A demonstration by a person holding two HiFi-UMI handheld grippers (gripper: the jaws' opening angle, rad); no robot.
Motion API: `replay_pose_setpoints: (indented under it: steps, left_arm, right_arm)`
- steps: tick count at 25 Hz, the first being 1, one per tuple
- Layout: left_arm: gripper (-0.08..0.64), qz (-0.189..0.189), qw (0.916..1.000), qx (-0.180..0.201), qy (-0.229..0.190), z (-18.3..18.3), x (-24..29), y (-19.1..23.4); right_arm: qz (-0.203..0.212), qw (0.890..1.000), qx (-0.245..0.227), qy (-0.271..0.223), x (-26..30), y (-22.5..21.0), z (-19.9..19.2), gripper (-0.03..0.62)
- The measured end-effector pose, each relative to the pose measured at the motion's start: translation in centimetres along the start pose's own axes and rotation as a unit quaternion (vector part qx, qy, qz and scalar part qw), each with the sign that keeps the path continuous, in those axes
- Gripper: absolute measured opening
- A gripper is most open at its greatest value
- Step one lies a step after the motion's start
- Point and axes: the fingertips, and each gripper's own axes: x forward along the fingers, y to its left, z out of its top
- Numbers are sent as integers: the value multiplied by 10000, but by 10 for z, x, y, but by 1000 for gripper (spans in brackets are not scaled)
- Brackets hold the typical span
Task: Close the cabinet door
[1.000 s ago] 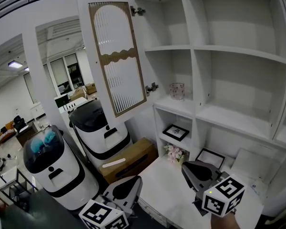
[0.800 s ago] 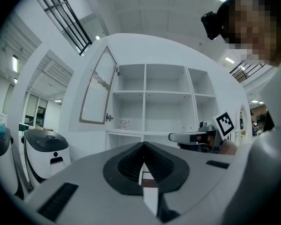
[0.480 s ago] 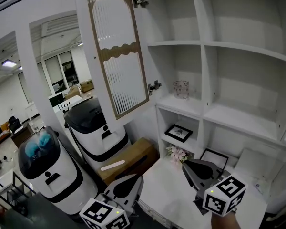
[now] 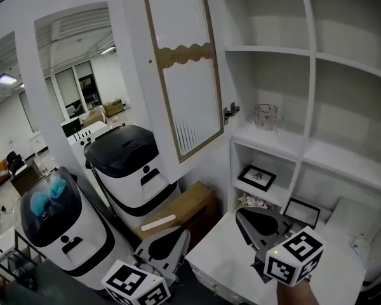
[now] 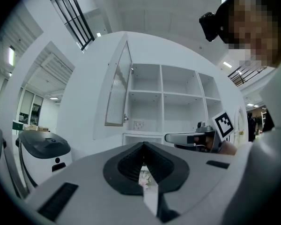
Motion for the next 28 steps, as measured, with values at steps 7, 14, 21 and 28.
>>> replay_pose_setpoints:
  steps: [7, 14, 21, 28]
  left_arm:
    - [3, 60, 10000, -26, 26, -1, -16, 55]
    - [3, 56, 10000, -18, -6, 1, -32, 95]
    - [3, -96, 9999, -69, -22, -1, -33, 126]
    - [3, -253, 9995, -161, -30, -5, -26, 154]
  right_arm:
    - [134, 9999, -55, -2, 63, 30, -3, 5]
    - [95, 9996, -269, -29, 111, 56, -2, 6]
    - [-206, 9990, -397, 17, 147, 59, -7, 19]
    - [-708, 9955, -621, 119, 180, 48, -12, 97]
